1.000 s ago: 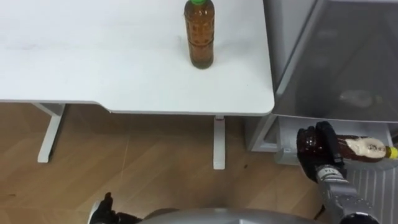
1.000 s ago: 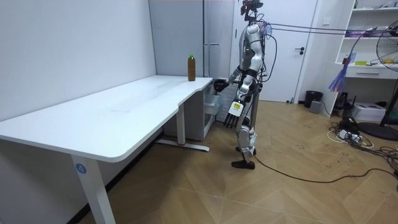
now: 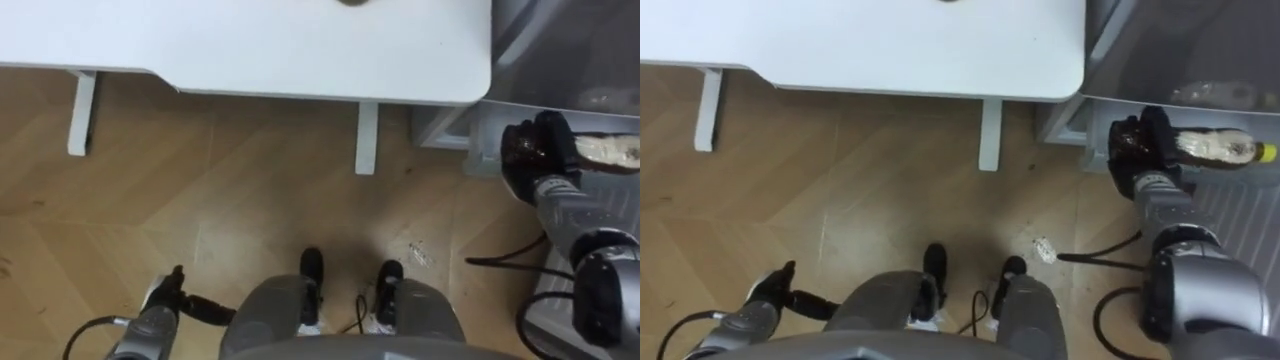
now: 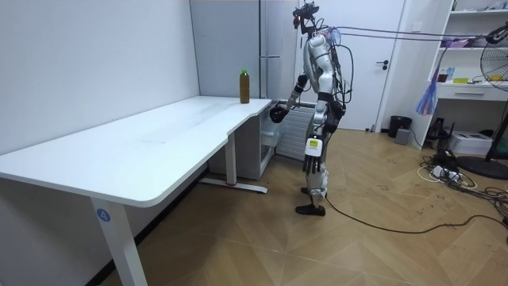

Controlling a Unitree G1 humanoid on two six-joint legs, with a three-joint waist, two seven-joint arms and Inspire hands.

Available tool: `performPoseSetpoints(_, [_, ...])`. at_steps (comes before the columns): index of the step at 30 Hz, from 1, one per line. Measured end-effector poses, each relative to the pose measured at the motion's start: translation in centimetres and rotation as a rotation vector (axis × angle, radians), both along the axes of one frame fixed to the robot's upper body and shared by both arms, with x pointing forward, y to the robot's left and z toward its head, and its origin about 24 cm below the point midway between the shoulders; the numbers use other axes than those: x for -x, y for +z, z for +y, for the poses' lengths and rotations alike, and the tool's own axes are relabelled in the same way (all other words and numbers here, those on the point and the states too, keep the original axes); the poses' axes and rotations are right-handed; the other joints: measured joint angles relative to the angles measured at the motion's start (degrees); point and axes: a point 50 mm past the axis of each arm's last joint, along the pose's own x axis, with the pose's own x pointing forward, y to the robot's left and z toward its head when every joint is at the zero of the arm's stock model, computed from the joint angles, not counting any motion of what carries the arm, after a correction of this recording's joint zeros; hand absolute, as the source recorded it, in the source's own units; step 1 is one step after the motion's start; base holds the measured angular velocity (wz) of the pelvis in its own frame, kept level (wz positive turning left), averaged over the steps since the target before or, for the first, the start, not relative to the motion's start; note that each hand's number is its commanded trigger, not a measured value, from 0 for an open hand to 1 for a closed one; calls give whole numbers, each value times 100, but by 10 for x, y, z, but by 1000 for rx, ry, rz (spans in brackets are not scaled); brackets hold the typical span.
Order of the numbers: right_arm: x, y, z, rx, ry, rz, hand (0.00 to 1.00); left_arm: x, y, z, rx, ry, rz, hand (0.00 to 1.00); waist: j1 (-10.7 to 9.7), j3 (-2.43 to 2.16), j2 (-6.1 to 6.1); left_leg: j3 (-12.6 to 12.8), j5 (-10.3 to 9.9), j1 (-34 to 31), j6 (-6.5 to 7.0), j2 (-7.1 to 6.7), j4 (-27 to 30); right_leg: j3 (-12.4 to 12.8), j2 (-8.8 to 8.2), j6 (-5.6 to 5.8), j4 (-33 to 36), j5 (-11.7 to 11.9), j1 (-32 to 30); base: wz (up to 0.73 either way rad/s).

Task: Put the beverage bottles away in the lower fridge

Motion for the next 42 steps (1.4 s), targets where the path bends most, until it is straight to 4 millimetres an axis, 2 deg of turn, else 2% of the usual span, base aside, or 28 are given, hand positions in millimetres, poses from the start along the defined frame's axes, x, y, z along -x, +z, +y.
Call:
performPoseSetpoints(5, [-11, 17, -14, 46, -7, -16, 100, 2, 0, 3, -3, -20, 15, 0, 39, 12, -35, 37, 7, -278, 13, -29, 122, 40, -92, 18, 253, -40, -360, -1])
performPoseSetpoints(10, [-22, 26, -11, 44, -7, -20, 100, 0, 0, 5, -13, -23, 21, 0, 66, 49, -105, 124, 15, -399, 25, -36, 188, 133, -121, 6, 427, -63, -567, -7])
performPoseSetpoints(11, [-23, 27, -11, 43, -7, -13, 94, -1, 0, 5, -14, -23, 21, 0, 44, 50, -108, 145, 22, -413, 36, -36, 196, 129, -128, 2, 446, -69, -583, 3])
performPoseSetpoints(12, [-25, 28, -10, 42, -9, -6, 44, -1, 1, 5, -14, -23, 20, 0, 37, 53, -115, 166, 28, -421, 43, -42, 199, 130, -148, 0, 485, -90, -603, 5])
performPoseSetpoints(13, [-25, 28, -10, 41, -10, -5, 19, -2, 1, 5, -14, -23, 19, 0, 38, 54, -122, 170, 29, -430, 45, -58, 204, 135, -166, 3, 499, -113, -628, 8])
performPoseSetpoints(14, [-27, 29, -10, 41, -10, -7, 0, -1, 0, 5, -14, -23, 21, 0, 29, 52, -119, 169, 30, -472, 48, -71, 246, 138, -183, 12, 537, -141, -668, 7])
performPoseSetpoints(23, [-29, 35, -15, 45, -29, 9, 0, -3, 1, 5, -19, -22, 19, 0, 25, 50, -121, 183, 41, -597, 67, -108, 322, 126, -248, 17, 710, -156, -798, 2])
performPoseSetpoints(42, [-28, 38, -22, 59, -37, 7, 0, -5, 2, 7, -30, -25, 29, 0, 25, 35, -98, 217, 40, -796, 70, -94, 555, 54, -294, -16, 914, -219, -946, 2])
